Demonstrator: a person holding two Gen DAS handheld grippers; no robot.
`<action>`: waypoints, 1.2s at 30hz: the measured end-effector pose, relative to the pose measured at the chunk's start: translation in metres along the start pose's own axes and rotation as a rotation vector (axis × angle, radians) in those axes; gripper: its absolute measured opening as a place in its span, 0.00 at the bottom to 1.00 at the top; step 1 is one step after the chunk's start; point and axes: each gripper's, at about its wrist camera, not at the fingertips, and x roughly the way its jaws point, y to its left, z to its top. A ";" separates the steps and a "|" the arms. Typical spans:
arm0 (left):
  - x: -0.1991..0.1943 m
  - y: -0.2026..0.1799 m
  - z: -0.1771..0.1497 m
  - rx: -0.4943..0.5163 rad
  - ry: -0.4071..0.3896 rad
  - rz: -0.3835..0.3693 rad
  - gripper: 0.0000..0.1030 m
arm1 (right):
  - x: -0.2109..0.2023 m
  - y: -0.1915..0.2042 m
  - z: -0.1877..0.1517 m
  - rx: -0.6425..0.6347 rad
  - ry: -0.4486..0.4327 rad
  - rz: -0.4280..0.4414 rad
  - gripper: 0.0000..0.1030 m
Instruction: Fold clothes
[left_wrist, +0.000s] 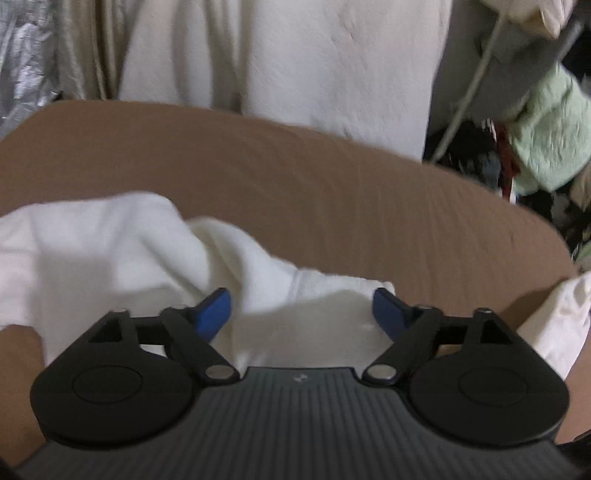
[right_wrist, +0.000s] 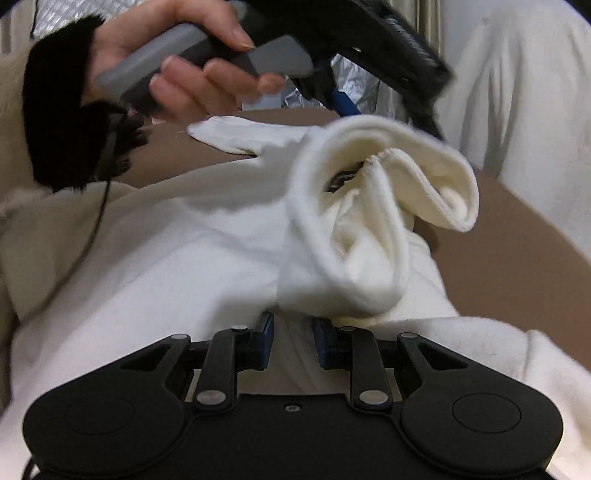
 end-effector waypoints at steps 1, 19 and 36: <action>0.011 -0.005 -0.003 0.018 0.038 0.024 0.92 | 0.000 -0.001 0.001 0.003 0.008 0.005 0.27; -0.021 0.029 -0.062 -0.083 -0.039 -0.117 0.25 | -0.127 -0.100 0.015 0.291 -0.266 -0.208 0.75; -0.029 0.022 -0.019 -0.089 -0.115 -0.262 0.23 | -0.070 -0.090 -0.015 -0.071 -0.046 -0.204 0.74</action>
